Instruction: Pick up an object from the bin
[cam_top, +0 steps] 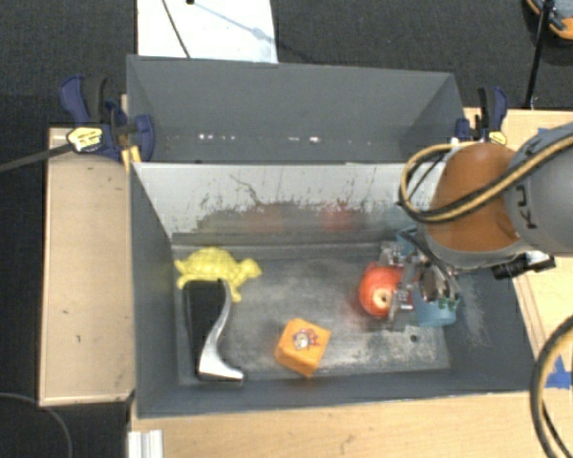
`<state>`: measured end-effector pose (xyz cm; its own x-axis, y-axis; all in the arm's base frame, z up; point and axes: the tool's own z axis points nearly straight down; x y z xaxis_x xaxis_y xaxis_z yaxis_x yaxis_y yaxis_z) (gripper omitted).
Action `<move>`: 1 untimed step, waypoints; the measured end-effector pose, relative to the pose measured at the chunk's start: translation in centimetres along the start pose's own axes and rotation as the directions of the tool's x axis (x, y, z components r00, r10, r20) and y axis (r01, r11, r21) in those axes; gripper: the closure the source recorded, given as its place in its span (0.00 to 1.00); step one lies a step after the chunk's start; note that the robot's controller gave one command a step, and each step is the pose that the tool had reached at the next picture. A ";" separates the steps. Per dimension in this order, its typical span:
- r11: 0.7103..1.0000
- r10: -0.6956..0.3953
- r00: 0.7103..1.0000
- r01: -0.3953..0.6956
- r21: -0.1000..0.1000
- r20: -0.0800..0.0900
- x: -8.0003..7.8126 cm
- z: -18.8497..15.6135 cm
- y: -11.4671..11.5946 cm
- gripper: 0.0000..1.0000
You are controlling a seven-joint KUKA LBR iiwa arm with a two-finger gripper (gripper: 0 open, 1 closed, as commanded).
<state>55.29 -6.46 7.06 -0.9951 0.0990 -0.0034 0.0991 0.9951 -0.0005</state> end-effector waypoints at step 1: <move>1.000 0.010 1.000 -0.010 -0.001 0.003 0.0 -14.8 -0.7 1.00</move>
Offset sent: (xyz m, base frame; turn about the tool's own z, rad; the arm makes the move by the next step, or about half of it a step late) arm 0.0000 0.0000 0.0000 0.0000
